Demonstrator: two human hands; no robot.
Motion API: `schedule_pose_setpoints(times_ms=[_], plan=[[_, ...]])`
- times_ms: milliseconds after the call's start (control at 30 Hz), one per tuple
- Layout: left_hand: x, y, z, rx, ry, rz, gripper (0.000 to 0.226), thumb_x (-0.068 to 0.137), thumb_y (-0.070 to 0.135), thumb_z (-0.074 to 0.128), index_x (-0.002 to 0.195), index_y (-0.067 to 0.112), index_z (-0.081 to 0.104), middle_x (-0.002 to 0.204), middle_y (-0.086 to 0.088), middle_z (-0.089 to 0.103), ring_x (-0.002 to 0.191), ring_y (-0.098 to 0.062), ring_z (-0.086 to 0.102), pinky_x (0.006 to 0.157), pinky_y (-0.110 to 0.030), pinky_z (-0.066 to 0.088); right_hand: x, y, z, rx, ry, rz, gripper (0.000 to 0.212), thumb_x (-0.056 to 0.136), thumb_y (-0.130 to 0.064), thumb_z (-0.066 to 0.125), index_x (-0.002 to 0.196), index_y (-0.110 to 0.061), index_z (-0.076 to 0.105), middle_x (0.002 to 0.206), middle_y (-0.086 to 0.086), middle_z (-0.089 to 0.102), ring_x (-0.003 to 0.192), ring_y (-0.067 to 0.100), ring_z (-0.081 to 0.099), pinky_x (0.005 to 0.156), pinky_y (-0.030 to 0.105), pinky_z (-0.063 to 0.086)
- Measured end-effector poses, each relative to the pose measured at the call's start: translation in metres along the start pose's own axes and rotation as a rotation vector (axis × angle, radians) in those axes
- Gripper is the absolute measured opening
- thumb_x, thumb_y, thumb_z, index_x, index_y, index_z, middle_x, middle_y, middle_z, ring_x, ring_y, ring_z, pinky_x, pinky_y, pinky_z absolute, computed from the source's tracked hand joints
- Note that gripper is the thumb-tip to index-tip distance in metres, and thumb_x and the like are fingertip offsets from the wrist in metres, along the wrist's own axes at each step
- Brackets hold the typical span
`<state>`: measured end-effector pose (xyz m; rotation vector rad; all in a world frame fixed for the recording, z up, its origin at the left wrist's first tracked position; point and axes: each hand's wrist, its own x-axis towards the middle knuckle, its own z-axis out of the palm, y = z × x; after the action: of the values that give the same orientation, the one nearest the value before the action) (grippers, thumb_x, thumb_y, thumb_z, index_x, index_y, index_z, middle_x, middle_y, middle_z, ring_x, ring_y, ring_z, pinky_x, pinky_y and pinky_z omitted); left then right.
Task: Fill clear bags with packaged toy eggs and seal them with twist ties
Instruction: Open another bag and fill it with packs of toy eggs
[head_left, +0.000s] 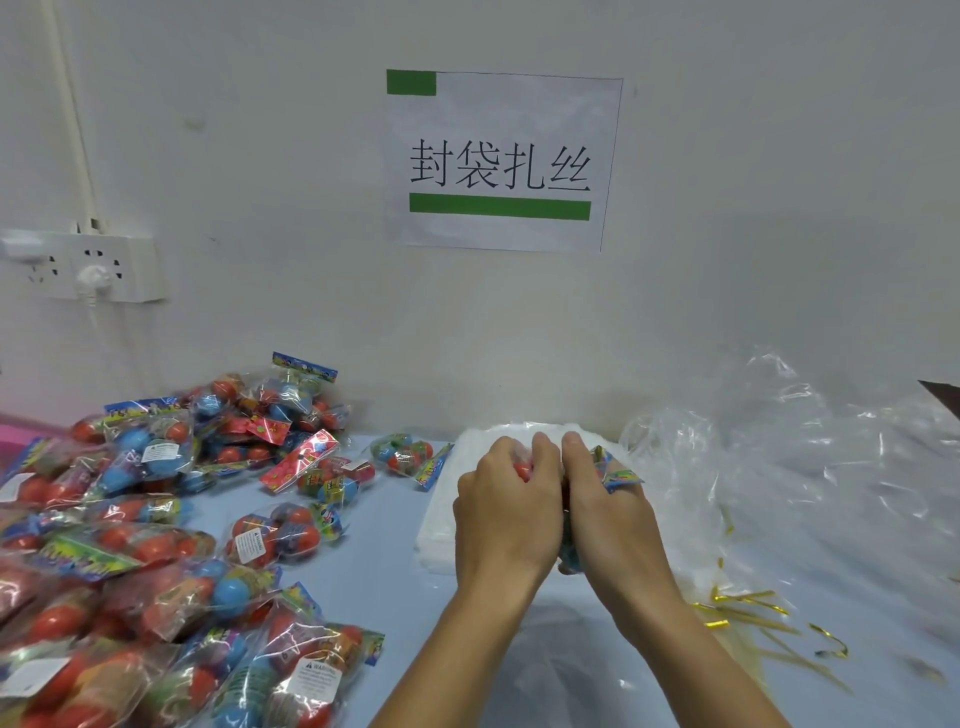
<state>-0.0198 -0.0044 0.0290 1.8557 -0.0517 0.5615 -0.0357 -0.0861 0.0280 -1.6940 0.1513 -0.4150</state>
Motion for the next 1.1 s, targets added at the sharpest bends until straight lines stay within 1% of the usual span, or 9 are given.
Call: schedule_pose_setpoints(times_ms=[267, 400, 467, 600, 733, 833, 967, 1033, 1100], plan=[[0.003, 0.001, -0.002, 0.054, 0.018, 0.021, 0.045, 0.097, 0.041, 0.043, 0.057, 0.019, 0.041, 0.058, 0.003, 0.049, 0.060, -0.015, 0.047, 0.056, -0.034, 0.039, 0.000, -0.003, 0.001, -0.058, 0.059, -0.088, 0.057, 0.097, -0.048, 0.050, 0.051, -0.015, 0.041, 0.045, 0.001, 0.047, 0.050, 0.021, 0.046, 0.062, 0.047, 0.055], [0.003, 0.003, -0.003, -0.066, -0.089, -0.093, 0.042, 0.095, 0.040, 0.045, 0.063, 0.014, 0.054, 0.069, -0.005, 0.061, 0.078, -0.031, 0.062, 0.058, -0.053, 0.058, 0.001, -0.001, -0.001, -0.138, 0.144, -0.147, 0.059, 0.096, -0.048, 0.051, 0.047, -0.016, 0.042, 0.040, -0.005, 0.044, 0.042, 0.010, 0.040, 0.055, 0.034, 0.041], [0.002, 0.005, -0.003, -0.143, -0.165, -0.174, 0.037, 0.094, 0.043, 0.046, 0.070, 0.017, 0.058, 0.079, -0.006, 0.065, 0.082, -0.030, 0.066, 0.050, -0.045, 0.060, 0.002, 0.001, -0.002, -0.130, 0.155, -0.146, 0.058, 0.096, -0.049, 0.051, 0.047, -0.019, 0.046, 0.042, -0.006, 0.049, 0.045, 0.009, 0.043, 0.055, 0.032, 0.039], [0.005, 0.003, -0.003, -0.264, -0.260, -0.291, 0.044, 0.074, 0.061, 0.047, 0.072, 0.018, 0.054, 0.078, -0.001, 0.062, 0.079, -0.025, 0.065, 0.056, -0.034, 0.056, 0.005, 0.003, -0.003, -0.109, 0.119, -0.130, 0.058, 0.096, -0.048, 0.053, 0.046, -0.019, 0.041, 0.043, -0.009, 0.045, 0.046, 0.010, 0.040, 0.054, 0.030, 0.037], [0.005, -0.001, -0.003, -0.208, -0.160, -0.233, 0.044, 0.090, 0.052, 0.055, 0.060, 0.021, 0.046, 0.065, 0.002, 0.056, 0.064, -0.020, 0.056, 0.047, -0.024, 0.047, 0.003, 0.003, 0.000, -0.078, 0.088, -0.152, 0.057, 0.095, -0.045, 0.055, 0.048, -0.018, 0.039, 0.043, -0.009, 0.042, 0.043, 0.009, 0.036, 0.043, 0.018, 0.034], [0.007, -0.001, -0.003, -0.179, -0.069, -0.145, 0.041, 0.094, 0.041, 0.053, 0.059, 0.020, 0.047, 0.062, 0.001, 0.057, 0.064, -0.021, 0.056, 0.059, -0.038, 0.053, 0.004, 0.004, 0.000, -0.065, 0.077, -0.203, 0.061, 0.098, -0.041, 0.055, 0.044, -0.019, 0.036, 0.041, -0.010, 0.037, 0.041, 0.008, 0.033, 0.041, 0.015, 0.029], [0.008, 0.002, -0.006, -0.167, -0.055, -0.165, 0.035, 0.092, 0.034, 0.052, 0.062, 0.015, 0.051, 0.069, -0.005, 0.062, 0.074, -0.029, 0.063, 0.069, -0.046, 0.057, 0.003, 0.002, -0.001, -0.041, 0.001, -0.191, 0.059, 0.099, -0.047, 0.052, 0.047, -0.019, 0.047, 0.046, -0.008, 0.051, 0.045, 0.007, 0.047, 0.047, 0.015, 0.038], [0.009, 0.000, -0.008, -0.178, -0.053, -0.212, 0.033, 0.092, 0.035, 0.051, 0.068, 0.013, 0.057, 0.077, -0.007, 0.066, 0.079, -0.030, 0.066, 0.066, -0.047, 0.061, 0.002, -0.001, -0.003, 0.009, -0.105, -0.107, 0.056, 0.099, -0.053, 0.049, 0.062, -0.013, 0.062, 0.061, 0.001, 0.067, 0.059, 0.013, 0.064, 0.057, 0.023, 0.049], [0.011, -0.003, -0.010, -0.217, -0.054, -0.288, 0.032, 0.094, 0.036, 0.049, 0.081, 0.010, 0.062, 0.087, -0.010, 0.068, 0.083, -0.028, 0.068, 0.056, -0.037, 0.060, 0.002, -0.004, -0.008, 0.058, -0.229, -0.017, 0.060, 0.100, -0.057, 0.041, 0.085, -0.008, 0.071, 0.080, 0.007, 0.077, 0.077, 0.024, 0.074, 0.069, 0.036, 0.058]])
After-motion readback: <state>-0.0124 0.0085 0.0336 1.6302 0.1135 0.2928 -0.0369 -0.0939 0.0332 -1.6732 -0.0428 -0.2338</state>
